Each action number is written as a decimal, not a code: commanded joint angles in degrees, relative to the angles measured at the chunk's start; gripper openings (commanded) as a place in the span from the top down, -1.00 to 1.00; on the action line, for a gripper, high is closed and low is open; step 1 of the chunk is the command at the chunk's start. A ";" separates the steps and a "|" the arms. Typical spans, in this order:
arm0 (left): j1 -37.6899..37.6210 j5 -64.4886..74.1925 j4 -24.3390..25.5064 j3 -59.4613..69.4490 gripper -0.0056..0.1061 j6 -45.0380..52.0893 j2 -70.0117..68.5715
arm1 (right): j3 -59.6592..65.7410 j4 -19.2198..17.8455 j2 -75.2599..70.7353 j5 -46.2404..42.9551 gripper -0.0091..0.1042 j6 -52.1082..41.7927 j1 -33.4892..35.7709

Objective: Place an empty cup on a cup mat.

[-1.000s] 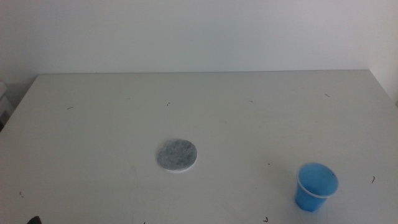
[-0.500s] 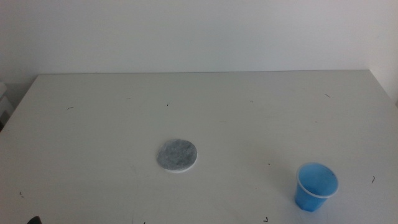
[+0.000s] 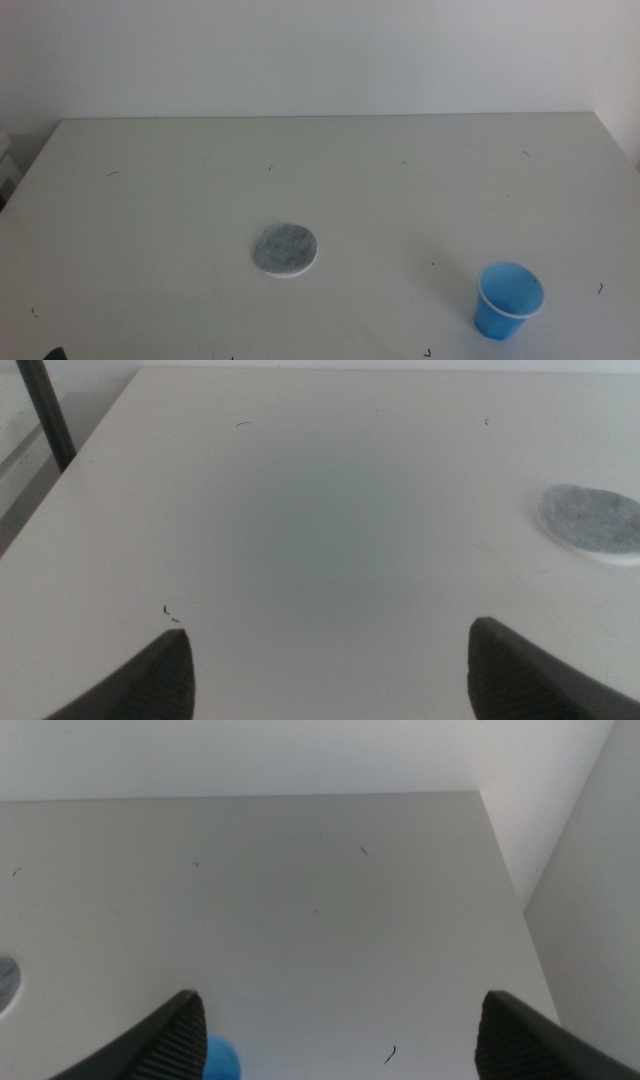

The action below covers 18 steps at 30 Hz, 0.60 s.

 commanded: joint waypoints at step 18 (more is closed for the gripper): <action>0.06 -3.89 0.02 -0.34 -0.98 -0.62 -0.73 | -22.68 6.09 22.84 24.97 -0.78 5.27 1.45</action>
